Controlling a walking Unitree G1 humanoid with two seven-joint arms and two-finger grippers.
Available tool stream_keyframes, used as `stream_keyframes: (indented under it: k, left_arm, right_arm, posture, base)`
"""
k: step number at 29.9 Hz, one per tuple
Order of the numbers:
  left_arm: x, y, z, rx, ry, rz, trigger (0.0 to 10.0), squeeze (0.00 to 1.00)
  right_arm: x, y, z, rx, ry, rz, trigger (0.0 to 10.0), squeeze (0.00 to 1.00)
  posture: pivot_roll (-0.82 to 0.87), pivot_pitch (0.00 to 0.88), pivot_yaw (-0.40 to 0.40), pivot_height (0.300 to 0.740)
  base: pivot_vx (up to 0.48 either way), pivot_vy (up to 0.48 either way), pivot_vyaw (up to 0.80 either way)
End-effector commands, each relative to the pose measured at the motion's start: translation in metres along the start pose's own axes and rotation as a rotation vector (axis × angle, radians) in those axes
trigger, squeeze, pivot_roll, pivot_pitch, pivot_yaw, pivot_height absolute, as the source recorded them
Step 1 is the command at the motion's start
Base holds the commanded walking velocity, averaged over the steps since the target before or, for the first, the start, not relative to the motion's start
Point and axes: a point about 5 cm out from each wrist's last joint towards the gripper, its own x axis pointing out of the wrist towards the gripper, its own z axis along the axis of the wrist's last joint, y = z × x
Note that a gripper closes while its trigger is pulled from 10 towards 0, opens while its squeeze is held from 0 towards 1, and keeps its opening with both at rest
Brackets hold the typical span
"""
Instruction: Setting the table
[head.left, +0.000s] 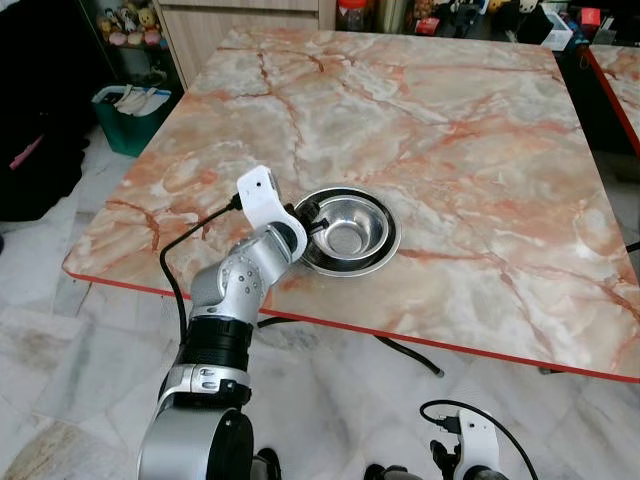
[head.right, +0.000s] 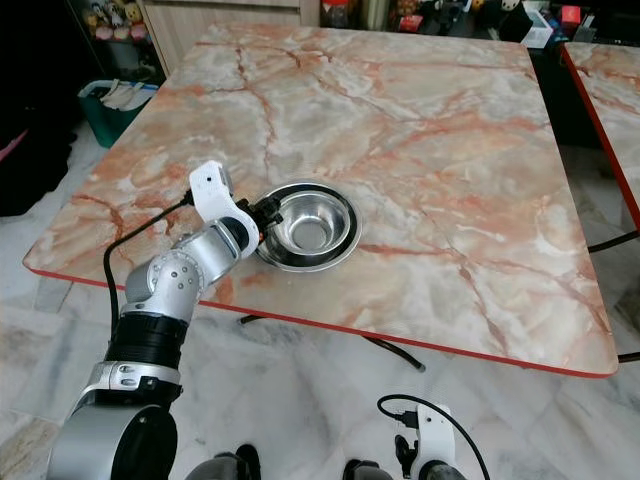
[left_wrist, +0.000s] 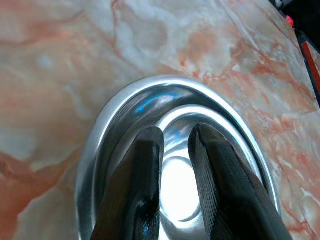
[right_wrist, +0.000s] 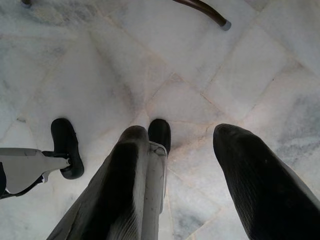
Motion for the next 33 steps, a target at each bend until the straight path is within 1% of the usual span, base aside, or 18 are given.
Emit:
stream_keyframes:
  k: [1, 3, 7, 9, 10, 14, 16, 17, 18, 19, 20, 23, 24, 26, 29, 30, 31, 33]
  left_arm:
    - [-0.003, 0.001, 0.008, 0.104, -0.024, 0.025, 10.0, 0.0]
    - [-0.006, 0.001, 0.019, 0.212, -0.08, 0.042, 10.0, 0.0]
    - [-0.012, -0.001, 0.037, 0.308, -0.18, 0.04, 10.0, 0.0]
    - [-0.019, 0.006, 0.052, 0.374, -0.268, 0.077, 10.0, 0.0]
    - [-0.025, 0.02, 0.064, 0.412, -0.329, 0.121, 10.0, 0.0]
    - [-0.037, 0.054, 0.082, 0.54, -0.397, 0.273, 10.0, 0.0]
    - [-0.054, 0.092, 0.099, 0.601, -0.442, 0.441, 10.0, 0.0]
    - [-0.054, 0.092, 0.099, 0.601, -0.442, 0.441, 10.0, 0.0]
    - [-0.064, 0.11, 0.104, 0.665, -0.451, 0.53, 10.0, 0.0]
    - [-0.083, 0.142, 0.112, 0.762, -0.437, 0.695, 10.0, 0.0]
    - [-0.094, 0.158, 0.114, 0.776, -0.432, 0.766, 10.0, 0.0]
    - [-0.114, 0.188, 0.113, 0.83, -0.402, 0.896, 10.0, 0.0]
    - [-0.114, 0.188, 0.113, 0.83, -0.402, 0.896, 10.0, 0.0]
    - [-0.128, 0.212, 0.103, 0.924, -0.329, 0.985, 10.0, 0.0]
    - [-0.145, 0.242, 0.084, 0.99, -0.229, 1.088, 10.0, 0.0]
    - [-0.145, 0.242, 0.084, 0.99, -0.229, 1.088, 10.0, 0.0]
    - [-0.155, 0.261, 0.065, 1.032, -0.132, 1.149, 10.0, 0.0]
    - [-0.167, 0.28, 0.043, 1.056, -0.036, 1.205, 10.0, 0.0]
  right_arm:
    - [-0.001, 0.0, -0.008, 0.006, 0.028, 0.0, 10.0, 0.0]
    - [-0.001, 0.0, -0.008, 0.006, 0.027, 0.0, 10.0, 0.0]
    - [-0.001, 0.0, -0.008, 0.007, 0.026, 0.0, 10.0, 0.0]
    - [-0.001, 0.0, -0.008, 0.007, 0.024, 0.0, 10.0, 0.0]
    - [-0.001, 0.001, -0.008, 0.008, 0.024, 0.0, 10.0, 0.0]
    - [-0.001, 0.001, -0.007, 0.01, 0.024, 0.0, 10.0, 0.0]
    - [-0.001, 0.001, -0.007, 0.01, 0.024, 0.001, 10.0, 0.0]
    - [-0.001, 0.001, -0.007, 0.01, 0.024, 0.001, 10.0, 0.0]
    - [-0.001, 0.001, -0.007, 0.01, 0.023, 0.001, 10.0, 0.0]
    - [-0.001, 0.001, -0.007, 0.01, 0.023, 0.002, 10.0, 0.0]
    - [-0.001, 0.001, -0.008, 0.01, 0.023, 0.002, 10.0, 0.0]
    - [-0.001, 0.001, -0.008, 0.008, 0.024, 0.003, 10.0, 0.0]
    - [-0.001, 0.001, -0.008, 0.008, 0.024, 0.003, 10.0, 0.0]
    - [-0.001, 0.001, -0.008, 0.007, 0.025, 0.003, 10.0, 0.0]
    - [-0.001, 0.001, -0.008, 0.006, 0.025, 0.003, 10.0, 0.0]
    - [-0.001, 0.001, -0.008, 0.006, 0.025, 0.003, 10.0, 0.0]
    - [-0.001, 0.001, -0.008, 0.006, 0.025, 0.002, 10.0, 0.0]
    - [-0.001, 0.001, -0.008, 0.006, 0.025, 0.002, 10.0, 0.0]
  posture:
    - [0.05, 0.181, 0.023, 0.74]
    - [0.05, 0.181, 0.022, 0.74]
    - [0.05, 0.18, 0.021, 0.74]
    - [0.05, 0.18, 0.021, 0.74]
    - [0.05, 0.181, 0.021, 0.74]
    - [0.05, 0.182, 0.021, 0.74]
    - [0.06, 0.182, 0.023, 0.74]
    - [0.06, 0.182, 0.023, 0.74]
    - [0.06, 0.182, 0.023, 0.74]
    - [0.06, 0.182, 0.023, 0.74]
    - [0.07, 0.179, 0.024, 0.74]
    - [0.07, 0.176, 0.023, 0.74]
    - [0.07, 0.176, 0.023, 0.74]
    - [0.07, 0.174, 0.023, 0.74]
    - [0.07, 0.165, 0.025, 0.74]
    - [0.07, 0.165, 0.025, 0.74]
    - [0.06, 0.162, 0.025, 0.74]
    - [0.06, 0.159, 0.027, 0.74]
  base:
    - [0.0, 0.0, 0.0]
    - [0.0, 0.0, 0.0]
    - [0.0, 0.0, 0.0]
    - [0.0, 0.0, 0.0]
    - [0.0, 0.0, 0.0]
    - [0.0, 0.0, 0.0]
    - [0.0, 0.0, 0.0]
    - [0.0, 0.0, 0.0]
    - [0.0, 0.0, 0.0]
    - [0.0, 0.0, 0.0]
    - [0.0, 0.0, 0.0]
    - [0.0, 0.0, 0.0]
    - [0.0, 0.0, 0.0]
    - [0.0, 0.0, 0.0]
    - [0.0, 0.0, 0.0]
    - [0.0, 0.0, 0.0]
    - [0.0, 0.0, 0.0]
    - [0.0, 0.0, 0.0]
